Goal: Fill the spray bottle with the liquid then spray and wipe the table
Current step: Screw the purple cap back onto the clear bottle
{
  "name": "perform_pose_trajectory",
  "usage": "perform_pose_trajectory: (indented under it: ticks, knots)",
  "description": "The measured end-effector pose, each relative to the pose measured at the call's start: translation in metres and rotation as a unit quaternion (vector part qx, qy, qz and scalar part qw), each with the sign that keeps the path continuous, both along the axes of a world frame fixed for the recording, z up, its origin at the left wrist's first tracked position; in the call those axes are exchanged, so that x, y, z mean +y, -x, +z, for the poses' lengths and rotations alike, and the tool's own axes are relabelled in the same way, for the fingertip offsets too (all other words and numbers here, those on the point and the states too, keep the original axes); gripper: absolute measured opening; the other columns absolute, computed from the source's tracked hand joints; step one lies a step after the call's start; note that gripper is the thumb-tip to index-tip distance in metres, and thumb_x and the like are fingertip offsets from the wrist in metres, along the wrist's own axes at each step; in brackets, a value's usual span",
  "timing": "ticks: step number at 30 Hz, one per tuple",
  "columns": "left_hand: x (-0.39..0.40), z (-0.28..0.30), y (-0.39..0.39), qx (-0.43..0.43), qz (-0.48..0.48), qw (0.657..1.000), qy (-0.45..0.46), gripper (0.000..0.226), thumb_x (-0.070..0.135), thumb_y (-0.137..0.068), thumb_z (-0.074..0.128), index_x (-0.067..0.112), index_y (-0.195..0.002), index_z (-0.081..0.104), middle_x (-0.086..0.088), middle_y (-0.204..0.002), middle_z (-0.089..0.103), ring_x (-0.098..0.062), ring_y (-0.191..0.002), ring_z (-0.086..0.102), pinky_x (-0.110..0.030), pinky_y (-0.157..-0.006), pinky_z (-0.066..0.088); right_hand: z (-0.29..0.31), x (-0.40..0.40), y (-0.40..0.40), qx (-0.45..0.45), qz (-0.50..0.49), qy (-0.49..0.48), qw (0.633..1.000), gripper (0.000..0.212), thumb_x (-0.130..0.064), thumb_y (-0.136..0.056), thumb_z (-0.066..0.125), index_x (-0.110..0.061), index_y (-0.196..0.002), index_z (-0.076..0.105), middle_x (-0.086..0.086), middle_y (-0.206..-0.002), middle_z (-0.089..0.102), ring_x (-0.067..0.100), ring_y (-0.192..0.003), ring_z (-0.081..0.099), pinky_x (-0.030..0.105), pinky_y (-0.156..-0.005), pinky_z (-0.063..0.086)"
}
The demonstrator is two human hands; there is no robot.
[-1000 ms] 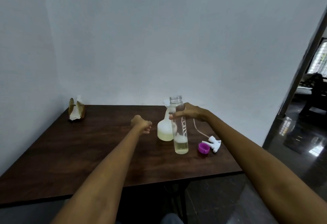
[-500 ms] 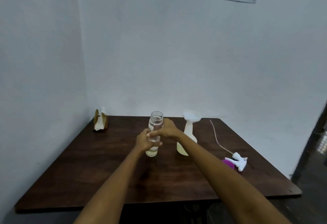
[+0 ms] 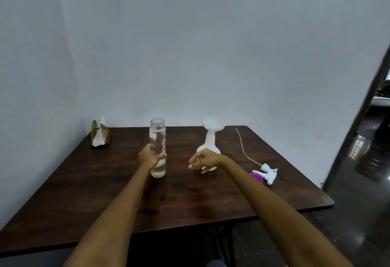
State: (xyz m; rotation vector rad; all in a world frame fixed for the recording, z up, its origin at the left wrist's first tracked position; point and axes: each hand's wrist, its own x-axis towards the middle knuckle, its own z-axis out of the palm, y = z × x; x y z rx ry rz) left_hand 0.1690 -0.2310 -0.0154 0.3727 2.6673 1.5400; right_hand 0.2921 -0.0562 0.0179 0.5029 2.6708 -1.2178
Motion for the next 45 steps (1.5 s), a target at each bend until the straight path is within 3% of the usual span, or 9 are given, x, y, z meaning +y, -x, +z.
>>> perform_pose_trajectory:
  ticks: [5, 10, 15, 19, 22, 25, 29, 37, 45]
  knots:
    - [0.001, 0.001, -0.001, -0.001, 0.006, 1.0, -0.005, 0.058, 0.016, -0.074, 0.079, 0.003, -0.125, 0.055, -0.018, -0.125, 0.061, -0.031, -0.118, 0.057, -0.038, -0.099, 0.045, -0.005, 0.048, -0.041, -0.01, -0.103, -0.28, 0.954, 0.036, -0.019, -0.082, 0.062, -0.008, -0.116, 0.06, 0.012, -0.123, 0.059, 0.031, -0.118, 0.053, 0.035, -0.094, 0.046]
    - [0.002, -0.002, 0.002, -0.005, 0.007, 1.0, -0.007, 0.059, 0.013, -0.073, 0.08, 0.003, -0.125, 0.055, -0.017, -0.125, 0.062, -0.031, -0.117, 0.058, -0.038, -0.098, 0.045, -0.016, 0.072, -0.078, -0.101, -0.173, -0.372, 0.906, 0.037, -0.023, -0.093, 0.047, -0.008, -0.126, 0.053, 0.015, -0.133, 0.051, 0.032, -0.125, 0.044, 0.037, -0.1, 0.042]
    - [-0.001, -0.004, 0.008, -0.014, -0.006, 1.0, -0.006, 0.059, 0.013, -0.072, 0.081, 0.003, -0.125, 0.056, -0.016, -0.124, 0.063, -0.031, -0.115, 0.059, -0.039, -0.098, 0.047, -0.025, 0.082, -0.09, -0.182, -0.147, -0.405, 0.884, 0.019, -0.018, -0.094, 0.045, -0.015, -0.087, 0.062, 0.0, -0.092, 0.062, 0.018, -0.111, 0.051, 0.028, -0.09, 0.041]
    - [-0.003, -0.004, 0.014, -0.03, -0.022, 0.999, -0.008, 0.058, 0.011, -0.071, 0.082, 0.001, -0.123, 0.057, -0.017, -0.123, 0.063, -0.031, -0.115, 0.059, -0.041, -0.1, 0.047, -0.024, 0.084, -0.086, -0.208, -0.102, -0.466, 0.854, 0.026, -0.016, -0.095, 0.042, -0.014, -0.114, 0.059, 0.002, -0.134, 0.055, 0.021, -0.132, 0.045, 0.025, -0.108, 0.033]
    - [-0.005, -0.005, 0.018, -0.04, -0.033, 0.999, -0.015, 0.057, 0.007, -0.07, 0.082, 0.001, -0.121, 0.057, -0.017, -0.122, 0.063, -0.031, -0.114, 0.06, -0.04, -0.099, 0.048, -0.028, 0.085, -0.082, -0.227, -0.077, -0.486, 0.84, 0.019, -0.015, -0.088, 0.055, -0.016, -0.07, 0.048, 0.003, -0.125, 0.063, 0.022, -0.119, 0.058, 0.027, -0.101, 0.041]
    - [-0.006, -0.004, 0.018, -0.048, -0.044, 0.998, -0.022, 0.056, 0.004, -0.069, 0.081, -0.001, -0.12, 0.057, -0.019, -0.121, 0.063, -0.031, -0.113, 0.06, -0.04, -0.097, 0.048, -0.018, 0.074, -0.074, -0.175, -0.071, -0.449, 0.873, 0.013, -0.015, -0.078, 0.068, -0.009, -0.088, 0.061, 0.007, -0.11, 0.067, 0.026, -0.107, 0.062, 0.033, -0.093, 0.048]
    - [-0.006, 0.0, 0.015, -0.058, -0.054, 0.996, -0.031, 0.058, -0.002, -0.071, 0.079, -0.003, -0.123, 0.055, -0.021, -0.125, 0.06, -0.032, -0.117, 0.057, -0.037, -0.095, 0.047, 0.008, 0.051, -0.06, -0.174, -0.028, -0.28, 0.944, 0.03, -0.003, -0.078, 0.072, -0.01, -0.1, 0.053, 0.008, -0.092, 0.055, 0.016, -0.066, 0.056, 0.023, -0.05, 0.05]
    - [-0.012, 0.007, 0.017, -0.069, -0.102, 0.992, 0.033, 0.064, 0.005, -0.076, 0.077, -0.001, -0.131, 0.046, -0.015, -0.13, 0.055, -0.031, -0.123, 0.052, -0.036, -0.1, 0.042, 0.037, -0.009, -0.017, -0.063, 0.077, -0.034, 0.994, 0.033, -0.01, -0.076, 0.078, -0.018, -0.092, 0.05, -0.002, -0.088, 0.055, 0.013, -0.074, 0.061, 0.027, -0.066, 0.059]
    - [-0.005, 0.018, 0.003, -0.012, -0.007, 1.0, -0.008, 0.092, 0.041, -0.057, 0.088, 0.004, -0.125, 0.04, -0.011, -0.125, 0.054, -0.028, -0.117, 0.055, -0.038, -0.092, 0.048, 0.067, -0.046, 0.032, 0.292, 0.026, -0.011, 0.956, 0.033, -0.025, -0.073, 0.08, -0.018, -0.079, 0.048, 0.003, -0.08, 0.057, 0.013, -0.071, 0.052, 0.014, -0.059, 0.042]
